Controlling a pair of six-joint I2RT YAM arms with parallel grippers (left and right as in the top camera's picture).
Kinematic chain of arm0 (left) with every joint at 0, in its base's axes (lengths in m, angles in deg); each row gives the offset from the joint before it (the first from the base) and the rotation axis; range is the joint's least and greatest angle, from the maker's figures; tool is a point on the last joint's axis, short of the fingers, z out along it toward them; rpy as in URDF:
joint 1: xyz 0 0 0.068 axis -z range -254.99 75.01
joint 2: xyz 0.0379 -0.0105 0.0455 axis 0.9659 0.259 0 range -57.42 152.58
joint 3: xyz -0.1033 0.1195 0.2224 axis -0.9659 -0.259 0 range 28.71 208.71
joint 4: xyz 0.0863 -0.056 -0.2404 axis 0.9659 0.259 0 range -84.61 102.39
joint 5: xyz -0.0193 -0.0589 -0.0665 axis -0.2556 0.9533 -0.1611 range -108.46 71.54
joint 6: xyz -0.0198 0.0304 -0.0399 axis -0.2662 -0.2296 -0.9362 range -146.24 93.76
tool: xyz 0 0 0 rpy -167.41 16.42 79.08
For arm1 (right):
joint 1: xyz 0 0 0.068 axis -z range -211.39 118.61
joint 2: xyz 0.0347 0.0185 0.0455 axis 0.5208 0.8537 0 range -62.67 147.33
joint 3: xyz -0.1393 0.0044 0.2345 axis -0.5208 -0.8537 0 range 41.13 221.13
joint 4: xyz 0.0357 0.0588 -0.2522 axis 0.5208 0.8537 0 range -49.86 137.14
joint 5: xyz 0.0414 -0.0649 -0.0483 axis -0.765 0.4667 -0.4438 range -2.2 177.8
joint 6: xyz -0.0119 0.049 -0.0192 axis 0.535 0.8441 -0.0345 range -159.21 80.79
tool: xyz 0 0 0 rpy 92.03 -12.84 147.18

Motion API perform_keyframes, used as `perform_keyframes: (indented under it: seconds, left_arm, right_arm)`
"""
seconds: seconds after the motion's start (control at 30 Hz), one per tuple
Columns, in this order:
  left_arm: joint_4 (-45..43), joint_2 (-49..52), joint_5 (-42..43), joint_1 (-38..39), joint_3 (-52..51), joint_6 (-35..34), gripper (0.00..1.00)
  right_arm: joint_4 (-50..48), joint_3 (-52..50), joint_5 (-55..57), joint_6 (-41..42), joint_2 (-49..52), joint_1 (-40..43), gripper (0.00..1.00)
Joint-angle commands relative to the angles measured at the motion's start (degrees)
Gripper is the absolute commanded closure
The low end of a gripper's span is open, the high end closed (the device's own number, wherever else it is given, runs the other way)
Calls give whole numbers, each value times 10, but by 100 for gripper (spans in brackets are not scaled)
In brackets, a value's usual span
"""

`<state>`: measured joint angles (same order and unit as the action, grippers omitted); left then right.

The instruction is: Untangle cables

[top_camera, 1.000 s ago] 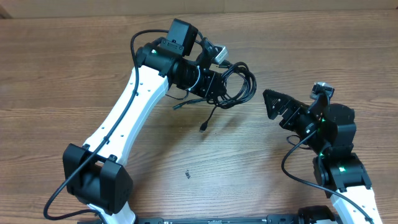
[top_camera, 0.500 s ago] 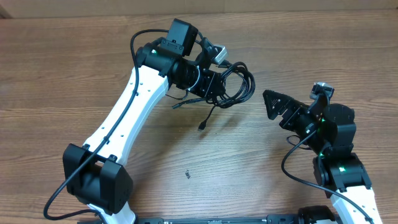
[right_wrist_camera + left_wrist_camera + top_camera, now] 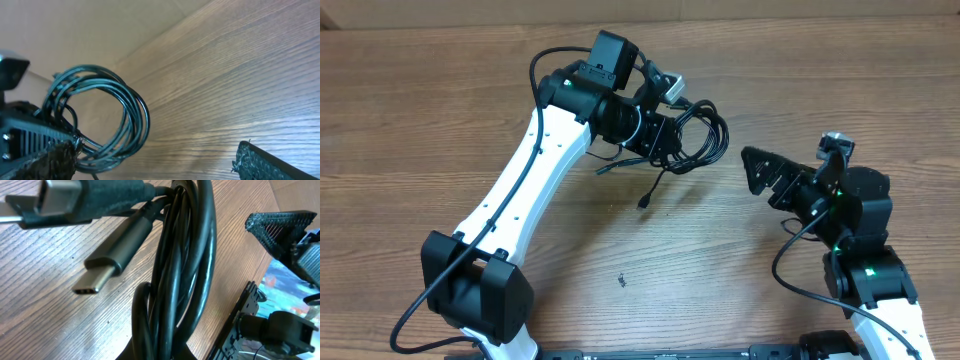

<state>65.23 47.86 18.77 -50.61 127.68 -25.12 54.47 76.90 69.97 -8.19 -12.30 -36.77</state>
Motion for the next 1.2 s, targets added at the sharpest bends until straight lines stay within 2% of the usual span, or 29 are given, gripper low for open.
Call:
perform_keyframes:
  seconds: [0.0, 0.13, 0.33, 0.43, 0.5, 0.57, 0.6, 0.67, 0.87, 0.9, 0.97, 1.07, 1.1, 1.17]
  left_arm:
    - [9, -17, 2, 4, 9, 44, 96]
    - [33, -17, 2, 4, 9, 97, 96]
    - [42, -17, 23, 4, 9, 108, 96]
    - [62, -17, 78, 4, 9, 143, 96]
    - [61, -17, 102, 5, 9, 143, 96]
    - [59, -17, 122, 5, 9, 143, 96]
    - [57, -17, 137, 6, 9, 143, 96]
    - [57, -17, 139, 11, 9, 143, 96]
    - [29, -17, 132, 42, 9, 143, 96]
    - [26, -17, 132, 43, 9, 143, 96]
    - [23, -17, 132, 43, 9, 143, 96]
    - [16, -17, 129, 40, 9, 140, 96]
    - [9, -17, 112, 40, 9, 125, 96]
    - [-6, -17, 23, 40, 9, 56, 96]
  right_arm:
    - [0, 14, -12, -57, 8, -1, 0]
    - [0, 14, -33, -98, 8, -1, 2]
    - [14, 14, -59, -157, 8, -1, 6]
    - [21, 14, -58, -178, 8, -1, 13]
    - [20, 14, -58, -181, 8, -1, 21]
    - [18, 14, -58, -181, 8, -1, 22]
    - [18, 14, -58, -181, 8, -1, 33]
    - [16, 14, -58, -181, 8, -1, 41]
    - [14, 14, -58, -180, 8, -1, 48]
    - [14, 14, -58, -181, 8, -1, 52]
    - [14, 14, -58, -181, 8, -1, 68]
    - [14, 14, -58, -180, 8, -1, 75]
    - [14, 14, -58, -180, 8, -1, 78]
    - [14, 14, -58, -180, 8, -1, 84]
